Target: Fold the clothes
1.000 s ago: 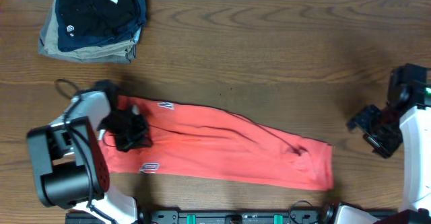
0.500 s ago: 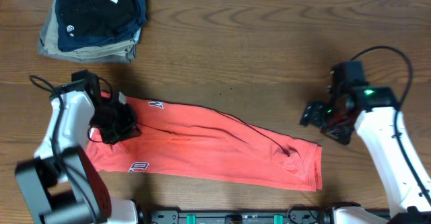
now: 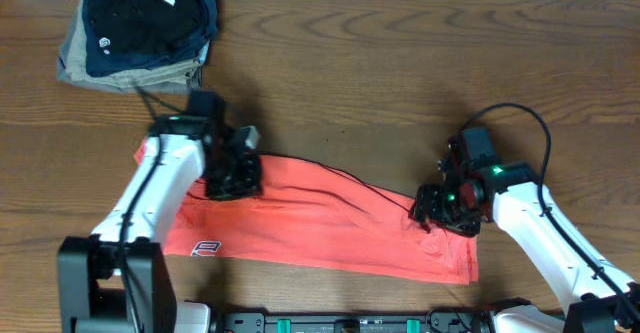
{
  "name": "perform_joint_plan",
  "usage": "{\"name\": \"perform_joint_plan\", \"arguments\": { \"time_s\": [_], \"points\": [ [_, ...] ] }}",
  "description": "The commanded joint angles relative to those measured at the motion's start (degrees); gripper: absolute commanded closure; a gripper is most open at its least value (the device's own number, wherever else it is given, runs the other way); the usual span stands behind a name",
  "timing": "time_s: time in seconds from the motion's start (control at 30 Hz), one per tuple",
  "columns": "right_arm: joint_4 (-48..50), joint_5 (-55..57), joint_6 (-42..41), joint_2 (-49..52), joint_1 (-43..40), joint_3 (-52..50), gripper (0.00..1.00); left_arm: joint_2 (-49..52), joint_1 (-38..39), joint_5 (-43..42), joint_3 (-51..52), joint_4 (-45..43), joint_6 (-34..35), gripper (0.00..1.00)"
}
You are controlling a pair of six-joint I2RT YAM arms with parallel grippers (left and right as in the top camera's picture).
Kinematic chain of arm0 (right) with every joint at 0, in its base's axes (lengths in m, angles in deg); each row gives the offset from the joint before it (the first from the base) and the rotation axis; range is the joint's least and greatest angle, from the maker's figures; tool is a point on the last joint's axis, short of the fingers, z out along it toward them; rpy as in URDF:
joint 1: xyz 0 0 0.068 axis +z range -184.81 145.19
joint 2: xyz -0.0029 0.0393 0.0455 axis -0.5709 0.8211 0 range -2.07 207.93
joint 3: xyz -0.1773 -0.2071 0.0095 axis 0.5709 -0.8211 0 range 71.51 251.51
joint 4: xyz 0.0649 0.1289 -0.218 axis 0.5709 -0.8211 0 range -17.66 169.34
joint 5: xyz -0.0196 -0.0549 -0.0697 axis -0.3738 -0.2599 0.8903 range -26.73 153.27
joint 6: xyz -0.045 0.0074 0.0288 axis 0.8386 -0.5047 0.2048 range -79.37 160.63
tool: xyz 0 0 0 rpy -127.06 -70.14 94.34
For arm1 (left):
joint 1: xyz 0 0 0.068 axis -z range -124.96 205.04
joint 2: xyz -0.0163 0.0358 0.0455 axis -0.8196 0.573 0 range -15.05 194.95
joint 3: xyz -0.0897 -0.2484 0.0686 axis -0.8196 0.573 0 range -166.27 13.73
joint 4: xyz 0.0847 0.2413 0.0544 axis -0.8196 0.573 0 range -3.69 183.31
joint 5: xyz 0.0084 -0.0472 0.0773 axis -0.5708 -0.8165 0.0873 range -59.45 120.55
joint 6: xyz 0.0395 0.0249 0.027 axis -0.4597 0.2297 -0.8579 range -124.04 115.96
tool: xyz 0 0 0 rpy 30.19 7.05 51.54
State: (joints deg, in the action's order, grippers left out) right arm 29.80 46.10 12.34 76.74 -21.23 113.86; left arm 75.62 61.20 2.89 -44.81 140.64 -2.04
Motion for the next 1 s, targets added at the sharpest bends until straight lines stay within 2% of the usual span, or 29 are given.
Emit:
{"name": "perform_joint_plan", "arguments": {
  "time_s": [0.0, 0.17, 0.2, 0.27, 0.33, 0.37, 0.5, 0.57, 0.6, 0.67, 0.73, 0.8, 0.93, 0.97],
  "points": [
    [0.3, -1.0, -0.8, 0.1, 0.6, -1.0, 0.36, 1.9, 4.0, -0.4, -0.6, -1.5, 1.7, 0.83],
    [0.2, -0.6, -0.9, 0.1, 0.7, -1.2, 0.38, 5.5, 8.6, -0.2, -0.6, -6.1, 3.5, 0.83],
    [0.2, -0.4, -0.9, 0.1, 0.7, -1.3, 0.37, 6.4, 9.1, -0.2, -0.6, -6.8, 3.7, 0.83],
    [-0.1, 1.6, -2.2, 0.1, 0.7, -1.5, 0.22, 8.5, 9.7, -0.2, -0.6, -8.5, 3.9, 0.83],
    [-0.2, 3.4, -3.7, 0.1, 0.7, -1.9, 0.21, 10.8, 10.0, -0.2, -0.6, -9.8, 3.9, 0.83],
    [-0.1, 3.5, -3.7, 0.1, 0.7, -2.1, 0.25, 12.0, 9.9, -0.2, -0.6, -10.1, 3.9, 0.83],
    [-0.4, 3.4, -4.1, 0.1, 0.7, -2.3, 0.56, 15.5, 9.8, 0.0, -0.6, -10.1, 3.9, 0.83],
    [-0.5, 3.4, -4.2, 0.1, 0.7, -2.3, 0.59, 16.7, 9.8, 0.9, -0.6, -10.1, 4.4, 0.83],
    [-0.6, 3.5, -4.2, 0.1, 0.7, -2.4, 0.58, 17.0, 9.8, 1.7, -0.6, -10.0, 4.8, 0.83],
    [-0.6, 3.5, -4.2, 0.1, 0.7, -2.8, 0.42, 17.2, 9.8, 3.6, -0.5, -9.4, 5.2, 0.83],
    [-0.3, 3.7, -4.3, 0.1, 0.7, -3.3, 0.39, 17.2, 9.8, 4.4, -0.5, -8.9, 5.5, 0.83],
    [0.1, 3.8, -4.4, 0.1, 0.7, -4.0, 0.61, 17.2, 9.8, 4.4, -0.5, -8.7, 5.5, 0.83],
    [0.1, 4.0, -4.9, 0.2, 0.7, -5.0, 0.97, 17.2, 9.8, 4.4, -0.5, -8.7, 5.6, 0.83],
    [0.1, 4.3, -5.1, 0.2, 0.7, -5.0, 0.99, 17.2, 9.8, 4.4, -0.5, -8.7, 5.6, 0.83]
  ]
}}
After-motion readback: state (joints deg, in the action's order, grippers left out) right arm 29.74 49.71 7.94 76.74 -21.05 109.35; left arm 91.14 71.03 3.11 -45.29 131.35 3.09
